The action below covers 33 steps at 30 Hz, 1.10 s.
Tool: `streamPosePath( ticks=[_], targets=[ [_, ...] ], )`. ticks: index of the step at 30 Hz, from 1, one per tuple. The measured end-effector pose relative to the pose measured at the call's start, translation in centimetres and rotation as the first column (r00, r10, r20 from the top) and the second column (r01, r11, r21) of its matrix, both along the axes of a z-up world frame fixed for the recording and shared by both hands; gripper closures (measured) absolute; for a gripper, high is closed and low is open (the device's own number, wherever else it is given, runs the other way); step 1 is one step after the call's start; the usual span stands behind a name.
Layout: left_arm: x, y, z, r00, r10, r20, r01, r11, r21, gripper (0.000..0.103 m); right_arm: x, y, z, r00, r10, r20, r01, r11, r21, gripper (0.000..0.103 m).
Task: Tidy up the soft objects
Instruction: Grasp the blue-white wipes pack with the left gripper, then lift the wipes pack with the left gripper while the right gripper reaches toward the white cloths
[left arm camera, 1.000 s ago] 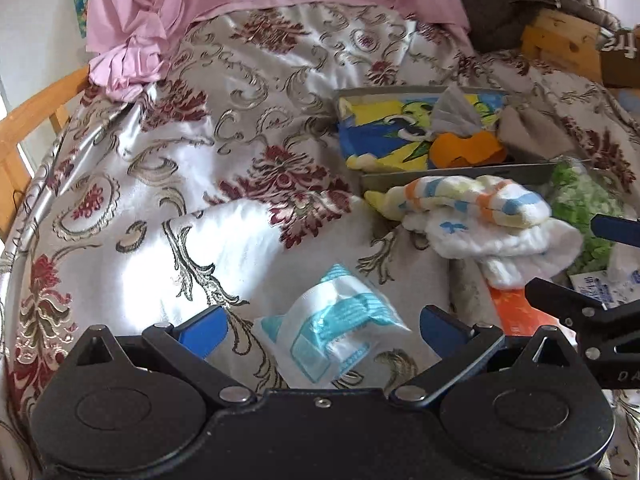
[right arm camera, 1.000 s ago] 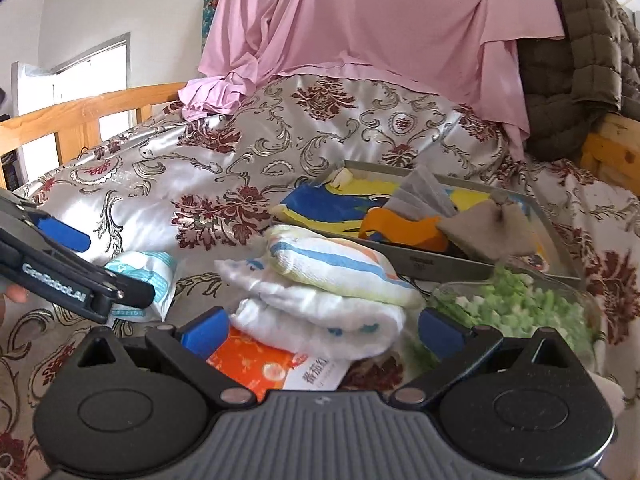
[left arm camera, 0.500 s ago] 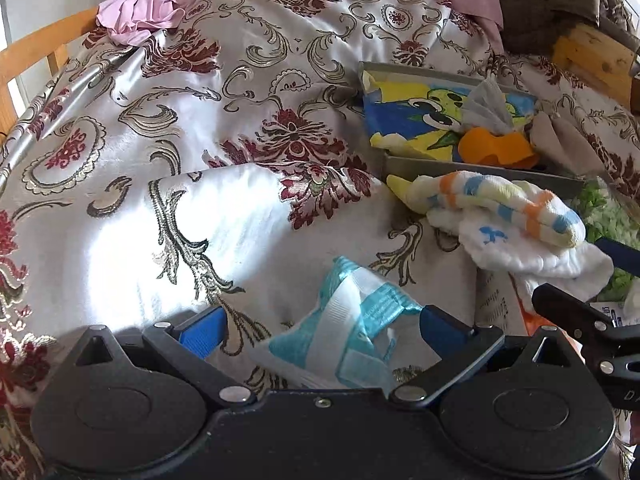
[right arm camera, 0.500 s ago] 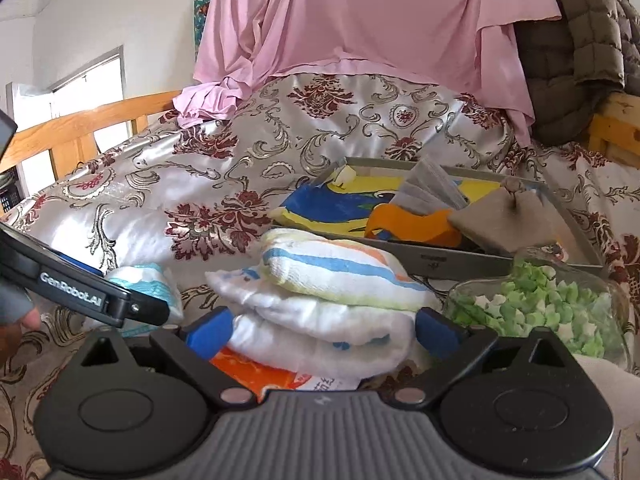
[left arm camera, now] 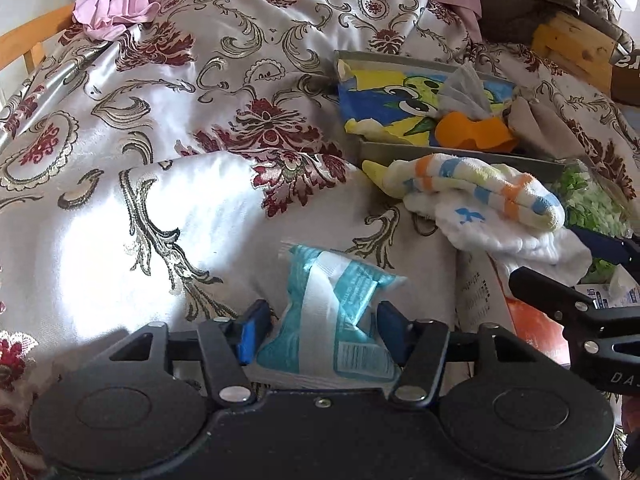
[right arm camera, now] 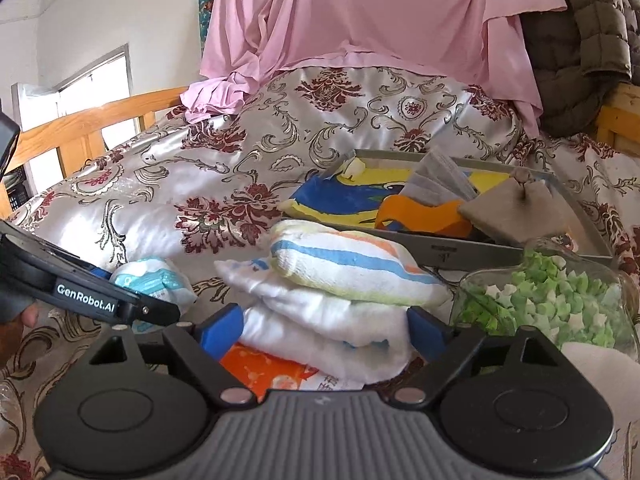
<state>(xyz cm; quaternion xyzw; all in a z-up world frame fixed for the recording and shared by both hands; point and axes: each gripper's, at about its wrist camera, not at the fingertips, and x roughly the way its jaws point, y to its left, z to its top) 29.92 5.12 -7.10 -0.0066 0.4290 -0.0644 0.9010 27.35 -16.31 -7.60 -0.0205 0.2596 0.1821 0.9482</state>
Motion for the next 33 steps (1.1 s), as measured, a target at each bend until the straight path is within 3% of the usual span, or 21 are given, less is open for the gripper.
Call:
streamPosePath(
  ticks=[7, 14, 25, 33],
  targets=[
    [-0.6, -0.2, 0.6, 1.0, -0.015, 0.024, 0.016, 0.997, -0.079, 0.05, 0.0, 0.1, 0.0, 0.999, 0.023, -0.029, -0.022, 1.0, 0.016, 0.019],
    [-1.3, -1.4, 0.8, 0.996, -0.076, 0.054, 0.081, 0.992, -0.092, 0.05, 0.1, -0.1, 0.0, 0.998, 0.023, -0.057, -0.02, 0.998, 0.053, 0.03],
    [-1.8, -1.7, 1.2, 0.993, -0.092, 0.076, 0.101, 0.986, -0.131, 0.051, -0.5, 0.9, 0.6, 0.998, 0.027, -0.05, -0.028, 1.0, -0.002, 0.079],
    [-2.7, -2.0, 1.9, 0.987, -0.108, 0.116, 0.123, 0.983, -0.136, 0.052, -2.6, 0.4, 2.3, 1.0, 0.004, 0.006, -0.004, 1.0, -0.004, 0.085]
  ],
)
